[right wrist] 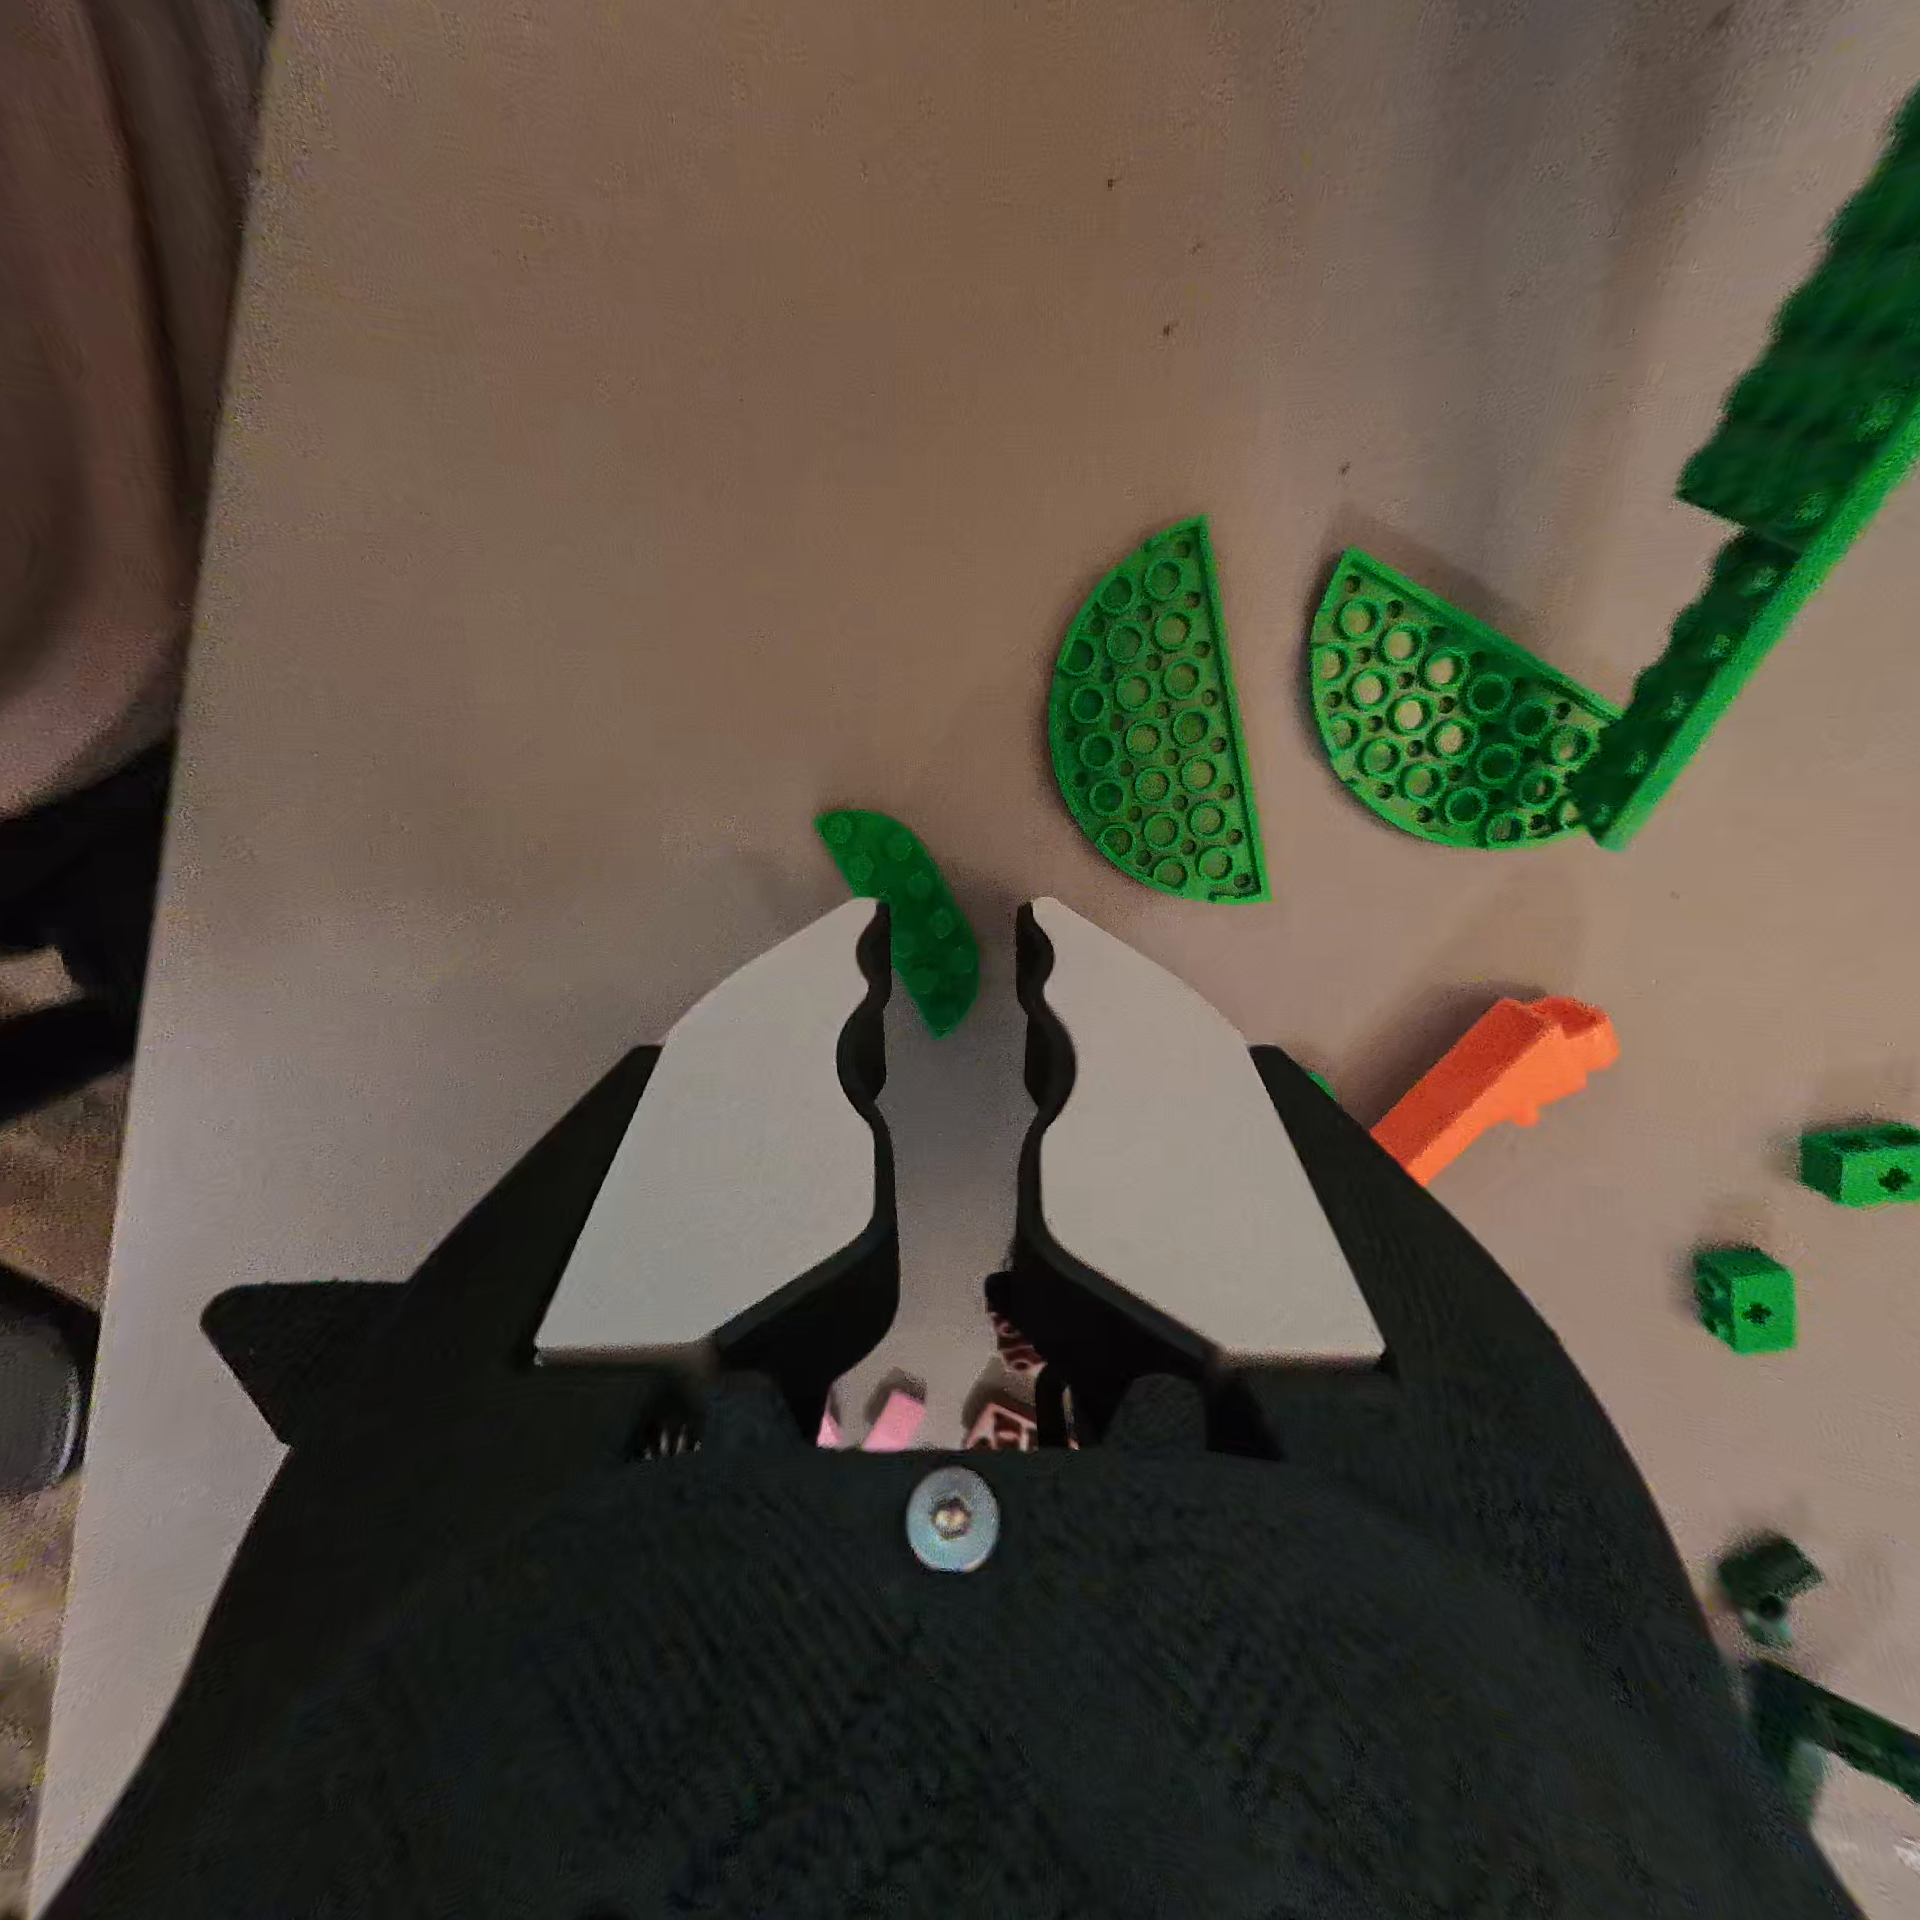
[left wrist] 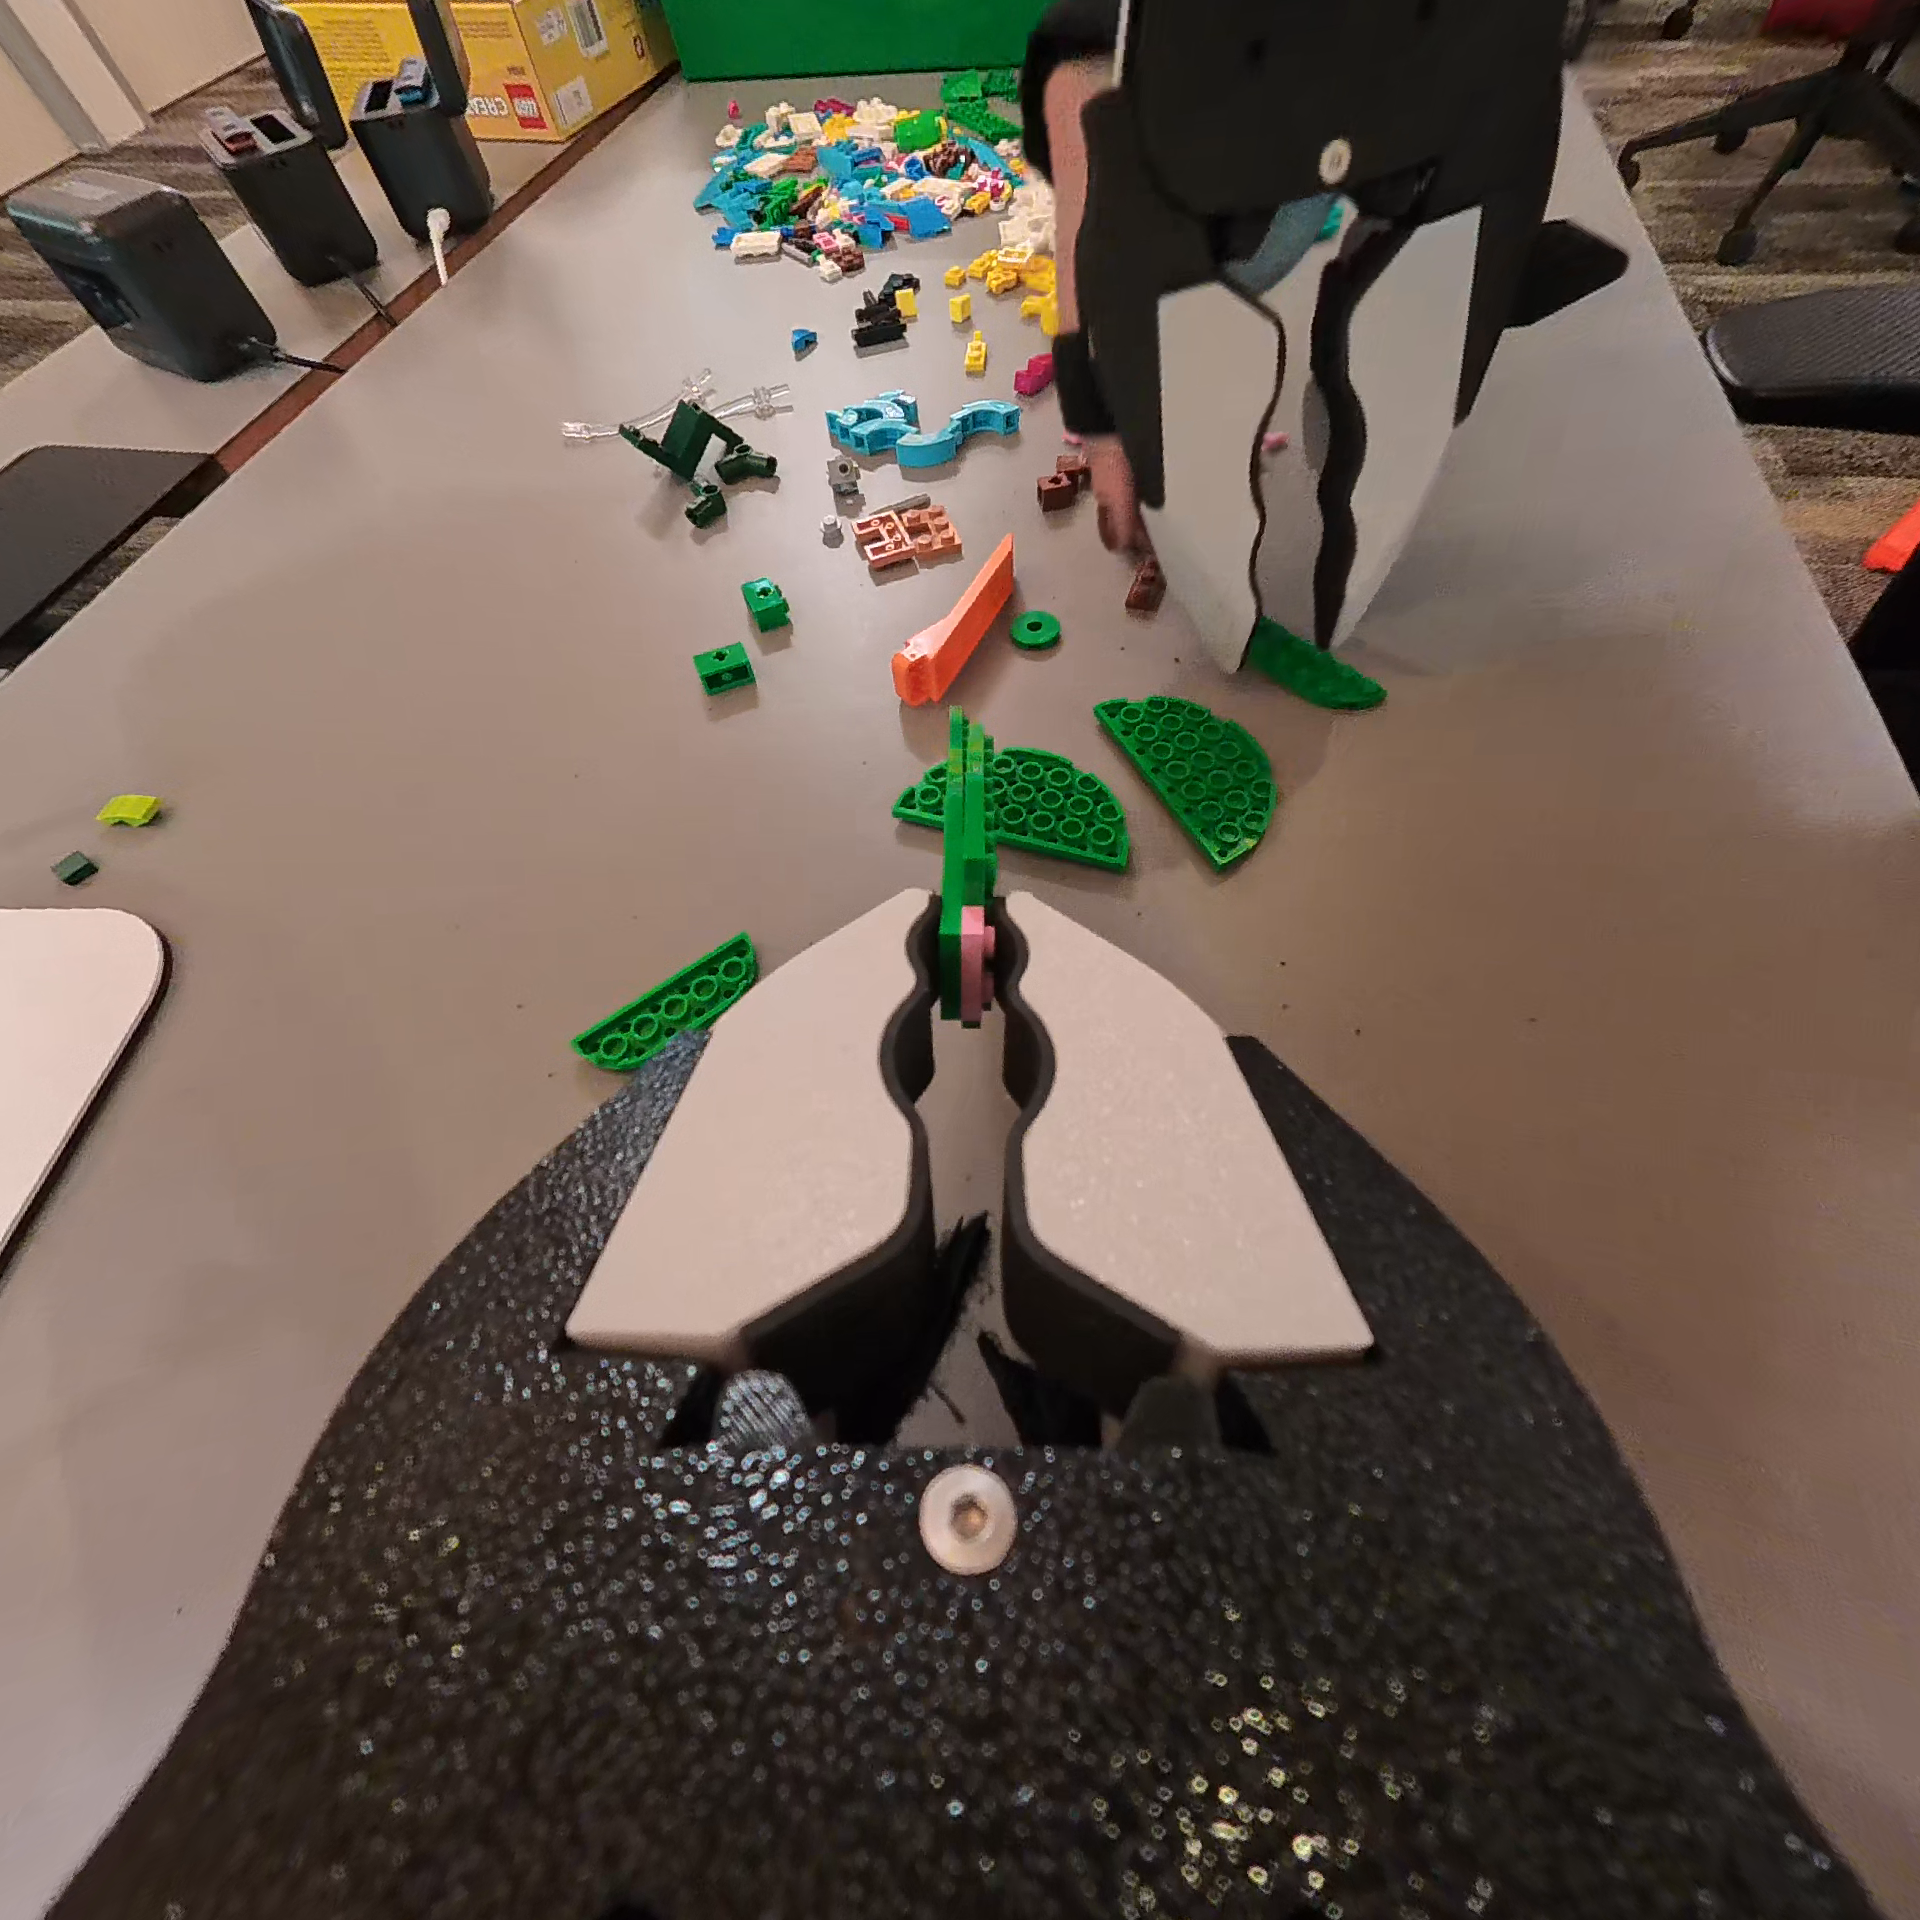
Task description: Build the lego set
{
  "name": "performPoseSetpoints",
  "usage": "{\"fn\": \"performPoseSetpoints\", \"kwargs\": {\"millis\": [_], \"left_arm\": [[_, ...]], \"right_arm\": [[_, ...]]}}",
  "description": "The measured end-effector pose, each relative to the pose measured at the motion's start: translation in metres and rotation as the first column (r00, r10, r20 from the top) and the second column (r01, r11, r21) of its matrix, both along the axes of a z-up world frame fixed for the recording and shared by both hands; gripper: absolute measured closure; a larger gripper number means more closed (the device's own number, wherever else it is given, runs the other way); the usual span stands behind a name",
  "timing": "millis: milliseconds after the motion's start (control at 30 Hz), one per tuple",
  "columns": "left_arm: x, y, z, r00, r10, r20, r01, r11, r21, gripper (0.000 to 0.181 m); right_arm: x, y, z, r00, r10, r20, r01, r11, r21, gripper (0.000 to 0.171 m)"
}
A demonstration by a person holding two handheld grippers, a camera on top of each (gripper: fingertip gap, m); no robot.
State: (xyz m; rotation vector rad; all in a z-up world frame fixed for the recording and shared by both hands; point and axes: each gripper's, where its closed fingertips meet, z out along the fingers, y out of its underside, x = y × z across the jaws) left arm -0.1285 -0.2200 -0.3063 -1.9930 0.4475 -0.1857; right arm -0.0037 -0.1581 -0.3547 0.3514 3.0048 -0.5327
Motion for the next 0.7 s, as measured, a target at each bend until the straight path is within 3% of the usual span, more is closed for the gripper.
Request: {"fn": "performPoseSetpoints", "kwargs": {"millis": [33, 200, 367, 533, 700], "left_arm": [[-0.001, 0.000, 0.000, 1.000, 0.002, 0.001, -0.002, 1.000, 0.001, 0.173], [-0.001, -0.001, 0.000, 1.000, 0.001, 0.004, -0.001, 1.000, 0.001, 0.173], [0.000, -0.001, 0.000, 1.000, -0.004, -0.005, 0.004, 1.000, -0.001, 0.173], [0.001, -0.001, 0.003, 1.000, -0.004, -0.006, 0.004, 1.000, 0.012, 0.173], [0.012, 0.000, 0.011, 0.998, -0.043, 0.038, 0.041, 0.999, 0.035, 0.173]], "right_arm": [[0.001, 0.001, -0.003, 0.999, 0.028, 0.017, -0.028, 0.999, 0.038, 0.149], [0.006, -0.001, -0.004, 0.994, 0.089, 0.068, -0.097, 0.986, 0.135, 0.156], [0.008, 0.000, -0.003, 0.996, 0.090, -0.009, -0.087, 0.979, 0.186, 0.159], [0.007, 0.002, 0.000, 0.952, 0.103, -0.288, -0.041, 0.976, 0.213, 0.160], [-0.003, 0.014, 0.017, 0.755, 0.144, -0.639, 0.047, 0.961, 0.272, 0.167]]}}
